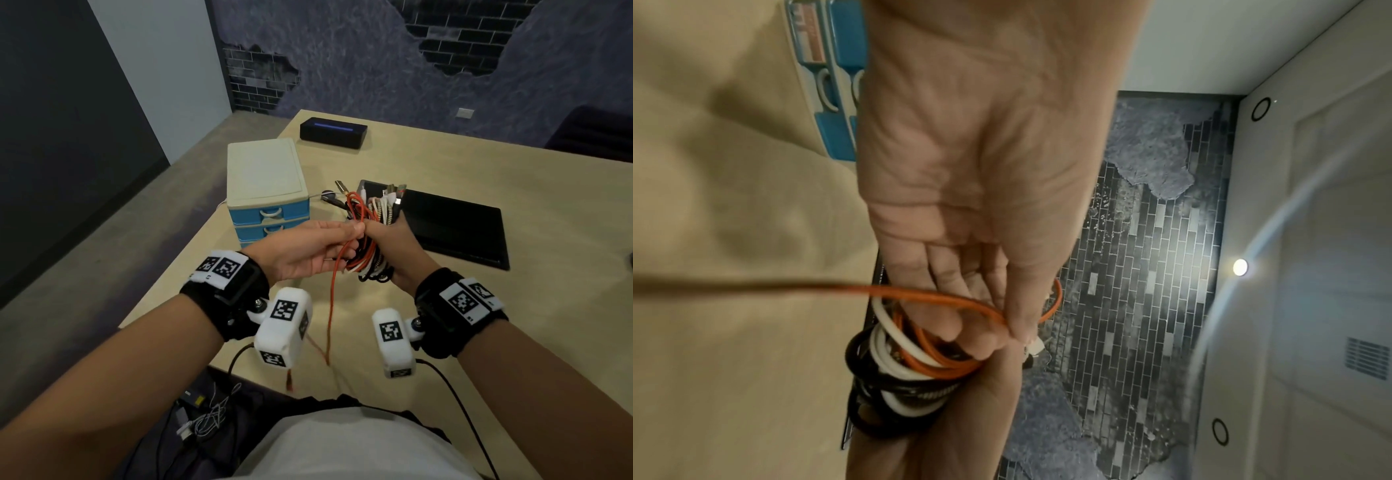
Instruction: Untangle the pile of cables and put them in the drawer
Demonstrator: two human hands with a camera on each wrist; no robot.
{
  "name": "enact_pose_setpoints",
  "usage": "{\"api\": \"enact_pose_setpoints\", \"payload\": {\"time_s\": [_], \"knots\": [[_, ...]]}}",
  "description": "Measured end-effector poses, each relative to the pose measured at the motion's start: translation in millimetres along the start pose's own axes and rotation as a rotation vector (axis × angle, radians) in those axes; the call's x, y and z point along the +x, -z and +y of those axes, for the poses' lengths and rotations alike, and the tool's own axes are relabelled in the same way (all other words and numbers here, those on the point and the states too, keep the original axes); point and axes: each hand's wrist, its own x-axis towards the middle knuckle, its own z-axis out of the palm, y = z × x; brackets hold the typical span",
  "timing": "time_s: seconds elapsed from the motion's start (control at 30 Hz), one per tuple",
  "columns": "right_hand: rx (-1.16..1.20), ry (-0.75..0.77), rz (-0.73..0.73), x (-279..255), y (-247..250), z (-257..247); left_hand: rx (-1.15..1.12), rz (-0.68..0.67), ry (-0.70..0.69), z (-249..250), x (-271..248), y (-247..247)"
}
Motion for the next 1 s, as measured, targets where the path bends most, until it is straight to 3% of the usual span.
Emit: {"api": "enact_pose_setpoints", "payload": {"time_s": [0.23, 0.37, 0.57, 0.73, 0.8, 0.9, 1.0], "knots": [[0.359, -0.194, -0.274, -13.2, 0.1, -6.5, -0.004, -0.023, 0.054, 3.7, -0.4, 1.7], [0.354, -0.245, -0.340, -18.5, 0.5, -12.8, 0.042, 0.004, 0.065, 5.1, 0.7, 2.7], [0.222, -0.123, -0.248, -11.7, -5.5, -4.6, 0.210, 0.037, 0.087, -1.3, 6.1, 7.7], [0.156, -0.161, -0.327, -13.3, -7.3, 3.9, 0.282, -0.053, 0.124, -3.8, 3.4, 6.7], [0.107, -0.128, -0.276, -13.5, -8.8, 5.0, 0.307, -0.047, 0.122, -3.7, 2.0, 7.9], [-0.053, -0.020, -0.026, -6.4, -10.5, 7.0, 0.415, 0.040, 0.065, -4.6, 0.6, 9.8], [-0.072, 0.019, 0.112, 1.2, -5.5, 3.5, 0.517, 0.074, 0.031, -13.2, -4.6, 17.4]]}}
